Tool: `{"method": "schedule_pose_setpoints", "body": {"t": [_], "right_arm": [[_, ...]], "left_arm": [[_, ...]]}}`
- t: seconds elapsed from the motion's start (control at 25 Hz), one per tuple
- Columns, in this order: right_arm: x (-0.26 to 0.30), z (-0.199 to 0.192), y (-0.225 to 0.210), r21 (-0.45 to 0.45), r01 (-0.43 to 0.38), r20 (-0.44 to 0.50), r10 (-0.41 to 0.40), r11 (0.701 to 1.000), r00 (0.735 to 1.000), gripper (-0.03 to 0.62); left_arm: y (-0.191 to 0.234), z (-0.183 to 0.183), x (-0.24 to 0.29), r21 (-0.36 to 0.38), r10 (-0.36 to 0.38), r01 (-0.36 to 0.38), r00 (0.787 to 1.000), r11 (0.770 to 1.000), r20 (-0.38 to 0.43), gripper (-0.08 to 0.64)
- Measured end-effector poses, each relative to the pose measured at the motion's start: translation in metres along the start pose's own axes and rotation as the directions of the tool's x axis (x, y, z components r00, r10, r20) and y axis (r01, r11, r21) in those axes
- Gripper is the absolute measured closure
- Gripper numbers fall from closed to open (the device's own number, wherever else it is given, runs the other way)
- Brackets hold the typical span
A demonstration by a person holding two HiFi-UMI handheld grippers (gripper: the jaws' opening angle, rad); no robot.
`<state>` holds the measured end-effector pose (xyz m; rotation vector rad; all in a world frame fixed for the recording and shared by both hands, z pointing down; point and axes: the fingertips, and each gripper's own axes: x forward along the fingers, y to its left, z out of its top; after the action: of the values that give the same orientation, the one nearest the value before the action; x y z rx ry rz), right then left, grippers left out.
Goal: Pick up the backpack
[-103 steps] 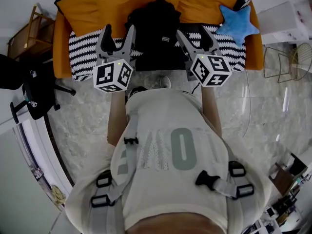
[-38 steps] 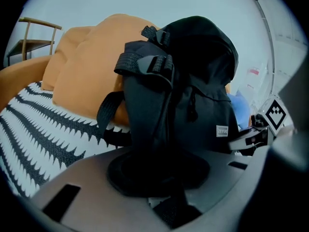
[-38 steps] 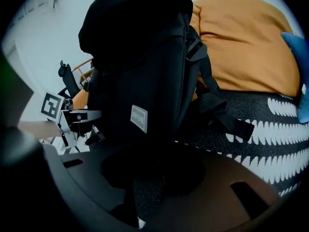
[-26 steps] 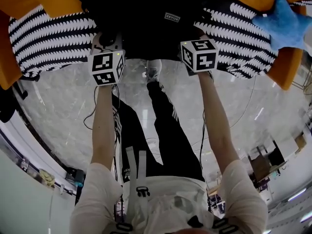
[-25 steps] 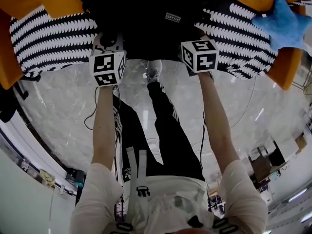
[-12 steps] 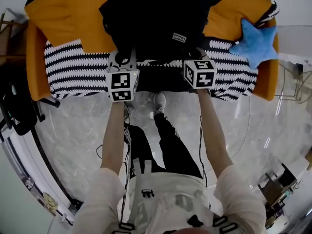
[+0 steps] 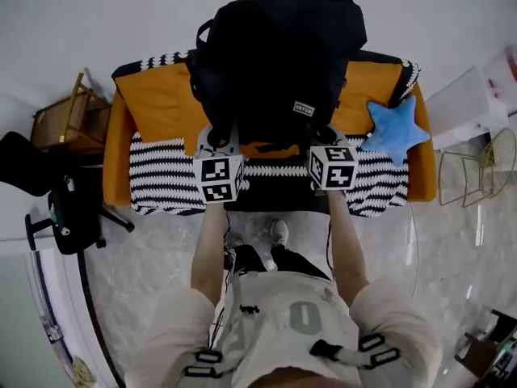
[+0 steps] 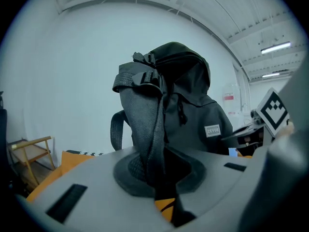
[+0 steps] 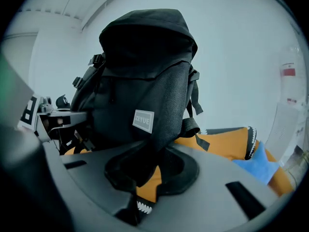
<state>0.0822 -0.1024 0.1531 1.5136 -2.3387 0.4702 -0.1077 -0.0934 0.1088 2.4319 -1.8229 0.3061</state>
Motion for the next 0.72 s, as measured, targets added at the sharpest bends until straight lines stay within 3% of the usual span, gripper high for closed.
{"method": "schedule_pose_setpoints", "body": {"t": [0.32, 0.56, 0.72], "right_arm": [[-0.1, 0.05, 0.005, -0.06, -0.05, 0.096, 0.055, 0.997, 0.994, 0.54], [-0.134, 0.055, 0.03, -0.115, -0.066, 0.161, 0.085, 0.991, 0.983, 0.54], [-0.143, 0.043, 0.033, -0.095, -0.085, 0.176, 0.1, 0.992, 0.979, 0.54]], "left_arm": [[-0.04, 0.07, -0.069, -0.02, 0.017, -0.016, 0.999, 1.0, 0.051, 0.514], [-0.04, 0.073, -0.113, -0.036, 0.046, -0.043, 0.995, 0.998, 0.093, 0.514], [-0.046, 0.06, -0.125, -0.039, 0.062, -0.058, 0.993, 0.998, 0.105, 0.514]]}}
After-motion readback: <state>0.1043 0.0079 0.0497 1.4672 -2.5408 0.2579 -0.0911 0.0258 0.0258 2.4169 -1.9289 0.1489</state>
